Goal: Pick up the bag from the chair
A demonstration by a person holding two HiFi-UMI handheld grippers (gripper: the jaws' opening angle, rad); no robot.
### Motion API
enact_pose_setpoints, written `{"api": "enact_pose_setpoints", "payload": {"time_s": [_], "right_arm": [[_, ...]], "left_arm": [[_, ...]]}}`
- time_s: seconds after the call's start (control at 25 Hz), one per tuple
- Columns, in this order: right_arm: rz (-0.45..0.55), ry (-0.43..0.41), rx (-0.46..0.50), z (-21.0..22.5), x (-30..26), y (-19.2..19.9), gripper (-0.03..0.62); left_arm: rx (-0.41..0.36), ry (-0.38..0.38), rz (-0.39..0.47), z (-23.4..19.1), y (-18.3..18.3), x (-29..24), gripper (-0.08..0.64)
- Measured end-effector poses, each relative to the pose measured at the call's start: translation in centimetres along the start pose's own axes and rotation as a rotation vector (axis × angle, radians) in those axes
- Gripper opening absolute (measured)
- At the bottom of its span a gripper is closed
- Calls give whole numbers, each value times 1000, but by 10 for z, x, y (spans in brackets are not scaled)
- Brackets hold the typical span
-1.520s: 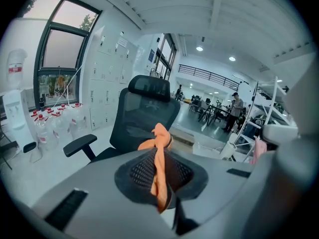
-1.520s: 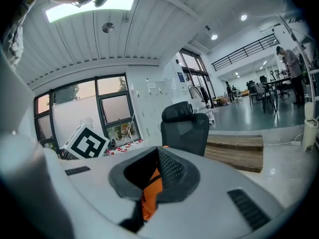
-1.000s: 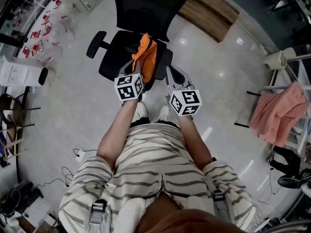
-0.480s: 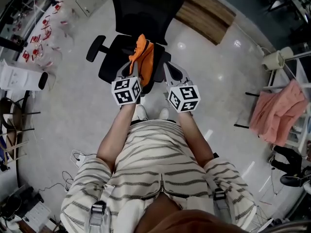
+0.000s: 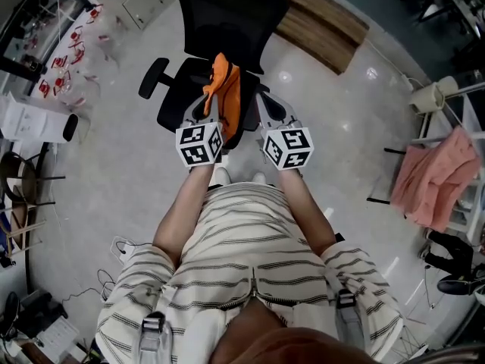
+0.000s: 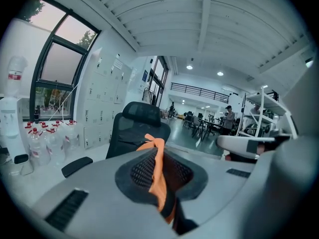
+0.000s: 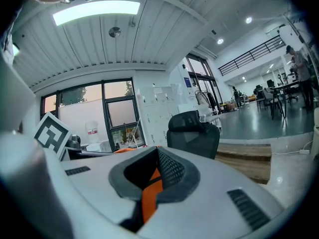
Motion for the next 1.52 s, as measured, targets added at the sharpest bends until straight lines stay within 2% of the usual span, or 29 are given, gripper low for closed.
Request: {"api": "enact_pose_setpoints", "payload": {"time_s": [0.52,1.52], "right_arm": [[39,-15,15,2,-12,-13,18],[54,-36,50,-4,-19,-18,18]], "left_arm": [[-33,6,83,4,-21,3,32],[-95,14,147,11,-34,15,31]]}}
Point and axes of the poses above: the fingertips, and each gripper's own axes: x backward along the fingers, z to its right, y out of its underside, the point moved 8 cm from there along x, backward along the fingers, and after that the axes turned 7 degrees about -x, right-handed, at the moved point
